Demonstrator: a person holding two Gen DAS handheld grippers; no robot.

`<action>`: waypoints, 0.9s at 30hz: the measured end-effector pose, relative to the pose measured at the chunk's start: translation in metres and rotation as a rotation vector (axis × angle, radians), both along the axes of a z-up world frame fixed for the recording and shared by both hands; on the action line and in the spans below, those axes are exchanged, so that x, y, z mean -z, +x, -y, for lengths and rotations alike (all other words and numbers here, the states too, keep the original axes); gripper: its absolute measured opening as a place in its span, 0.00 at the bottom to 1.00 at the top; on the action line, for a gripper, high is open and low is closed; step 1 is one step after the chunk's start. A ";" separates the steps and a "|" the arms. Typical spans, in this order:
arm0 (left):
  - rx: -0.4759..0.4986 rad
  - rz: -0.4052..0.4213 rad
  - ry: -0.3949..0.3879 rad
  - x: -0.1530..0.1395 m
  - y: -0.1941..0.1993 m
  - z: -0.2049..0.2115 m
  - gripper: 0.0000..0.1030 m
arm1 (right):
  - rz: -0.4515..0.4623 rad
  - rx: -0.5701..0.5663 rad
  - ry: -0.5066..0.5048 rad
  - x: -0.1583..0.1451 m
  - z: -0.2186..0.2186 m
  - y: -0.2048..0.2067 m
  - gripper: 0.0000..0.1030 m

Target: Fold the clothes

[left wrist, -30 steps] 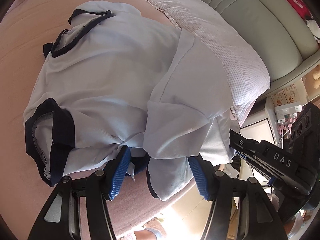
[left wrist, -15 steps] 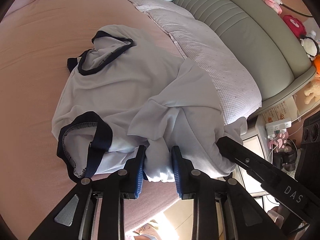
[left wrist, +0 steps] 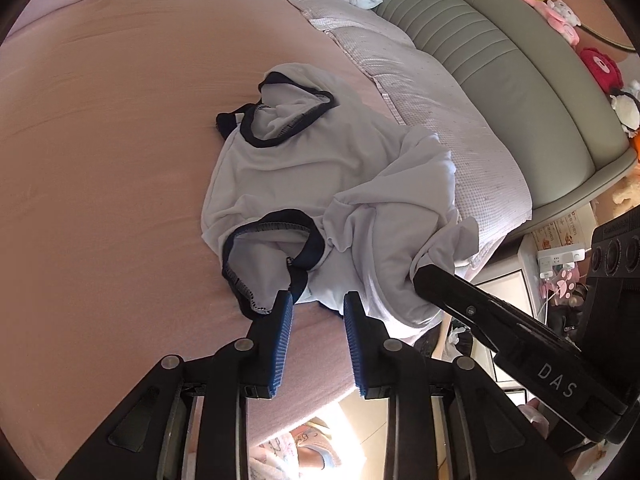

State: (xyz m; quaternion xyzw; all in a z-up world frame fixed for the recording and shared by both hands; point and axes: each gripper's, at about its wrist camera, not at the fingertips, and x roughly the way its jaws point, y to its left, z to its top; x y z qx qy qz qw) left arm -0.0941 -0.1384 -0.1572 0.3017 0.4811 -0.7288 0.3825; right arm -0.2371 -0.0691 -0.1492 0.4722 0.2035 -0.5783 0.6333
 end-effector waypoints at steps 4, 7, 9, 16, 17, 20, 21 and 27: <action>-0.004 0.000 0.019 -0.004 0.014 -0.003 0.44 | 0.075 -0.014 0.022 0.005 -0.003 0.000 0.09; -0.011 0.007 0.012 -0.011 0.016 -0.004 0.50 | 0.025 -0.048 0.067 0.005 -0.001 0.008 0.10; -0.009 0.000 0.023 -0.016 0.016 -0.004 0.56 | -0.041 -0.070 0.054 0.001 -0.004 0.015 0.12; 0.049 0.032 0.004 -0.029 -0.004 -0.006 0.61 | -0.005 -0.062 0.072 -0.004 -0.013 0.009 0.12; 0.059 0.044 0.004 -0.030 -0.007 -0.006 0.61 | 0.000 -0.065 0.077 -0.008 -0.016 0.007 0.12; 0.071 0.074 0.001 -0.032 -0.013 -0.008 0.61 | 0.019 -0.069 0.093 -0.020 -0.026 -0.001 0.19; 0.073 0.082 0.000 -0.032 -0.016 -0.008 0.62 | 0.028 -0.067 0.099 -0.024 -0.030 -0.004 0.31; 0.116 0.103 0.019 -0.028 -0.040 -0.010 0.71 | 0.104 0.017 0.072 -0.040 -0.055 -0.042 0.52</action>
